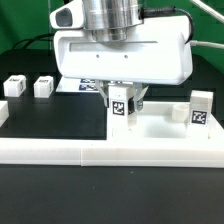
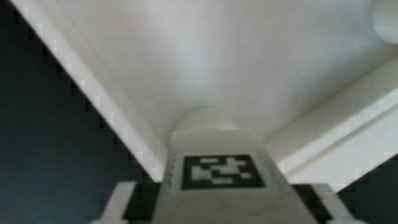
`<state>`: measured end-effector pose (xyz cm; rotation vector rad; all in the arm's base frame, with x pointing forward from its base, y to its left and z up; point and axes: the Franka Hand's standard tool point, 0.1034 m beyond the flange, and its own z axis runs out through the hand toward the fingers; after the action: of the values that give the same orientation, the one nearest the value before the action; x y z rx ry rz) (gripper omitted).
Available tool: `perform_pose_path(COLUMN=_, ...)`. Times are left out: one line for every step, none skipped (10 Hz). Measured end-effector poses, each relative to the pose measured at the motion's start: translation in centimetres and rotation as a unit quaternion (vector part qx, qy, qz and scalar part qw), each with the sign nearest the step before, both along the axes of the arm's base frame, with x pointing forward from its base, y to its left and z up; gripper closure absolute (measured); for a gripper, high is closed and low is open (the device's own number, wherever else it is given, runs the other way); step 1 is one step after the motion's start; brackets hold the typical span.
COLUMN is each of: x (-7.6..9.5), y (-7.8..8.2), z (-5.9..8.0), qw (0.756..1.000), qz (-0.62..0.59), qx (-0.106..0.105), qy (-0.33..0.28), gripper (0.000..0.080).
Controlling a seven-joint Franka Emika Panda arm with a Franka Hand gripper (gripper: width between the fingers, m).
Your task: Assemble square table
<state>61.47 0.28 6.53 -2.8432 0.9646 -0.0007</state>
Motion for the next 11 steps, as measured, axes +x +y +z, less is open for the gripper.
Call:
perform_pose_path(x=0.0, y=0.07, z=-0.01, qw=0.999, qz=-0.041, qx=0.003, qy=0.005, gripper=0.0522)
perform_pose_path(x=0.0, y=0.12, z=-0.01, qw=0.997, qz=-0.079, qx=0.004, qy=0.01, gripper=0.0522)
perform_pose_path(x=-0.01, y=0.17, z=-0.03, qw=0.994, qz=-0.106, qx=0.006, qy=0.014, gripper=0.0522)
perform_pose_path(x=0.13, y=0.19, z=-0.17, qw=0.99, qz=-0.143, qx=0.009, qy=0.019, gripper=0.0522)
perform_pose_path(x=0.71, y=0.15, z=-0.17, qw=0.979, qz=-0.2, qx=0.015, qy=0.026, gripper=0.0522)
perform_pose_path(x=0.72, y=0.17, z=-0.17, qw=0.972, qz=-0.23, qx=0.017, qy=0.033, gripper=0.0522)
perform_pose_path(x=0.78, y=0.15, z=-0.19, qw=0.956, qz=-0.289, qx=0.019, qy=0.044, gripper=0.0521)
perform_pose_path(x=0.82, y=0.12, z=-0.23, qw=0.94, qz=-0.336, qx=0.028, qy=0.05, gripper=0.0521)
perform_pose_path(x=0.82, y=0.18, z=-0.3, qw=0.911, qz=-0.407, qx=0.037, qy=0.059, gripper=0.0521)
perform_pose_path(x=0.85, y=0.35, z=-0.37, qw=0.878, qz=-0.471, qx=0.047, qy=0.063, gripper=0.0521)
perform_pose_path(x=0.91, y=0.61, z=-0.43, qw=0.859, qz=-0.506, qx=0.051, qy=0.067, gripper=0.0521)
